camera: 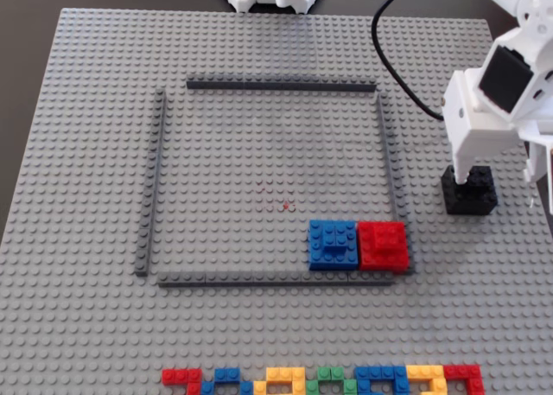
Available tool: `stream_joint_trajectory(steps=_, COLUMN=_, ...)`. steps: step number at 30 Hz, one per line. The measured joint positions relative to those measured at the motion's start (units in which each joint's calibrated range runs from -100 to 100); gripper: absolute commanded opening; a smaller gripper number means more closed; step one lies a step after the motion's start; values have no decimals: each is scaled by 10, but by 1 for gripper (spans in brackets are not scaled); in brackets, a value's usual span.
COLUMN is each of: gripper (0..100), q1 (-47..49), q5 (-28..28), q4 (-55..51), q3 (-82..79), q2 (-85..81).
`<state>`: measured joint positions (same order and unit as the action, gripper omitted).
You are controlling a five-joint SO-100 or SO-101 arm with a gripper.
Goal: Grab the cube and place it into the grid
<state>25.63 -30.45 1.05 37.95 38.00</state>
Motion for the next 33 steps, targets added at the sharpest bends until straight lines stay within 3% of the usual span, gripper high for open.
stream_joint_trajectory(steps=8, gripper=16, q1=0, q5=0, q4=0, q3=0, q2=1)
stream_joint_trajectory(steps=12, gripper=8, q1=0, q5=0, q4=0, q3=0, q2=1)
stream_joint_trajectory(steps=33, gripper=3, q1=0, q5=-11, q4=0, q3=-13, q2=-15)
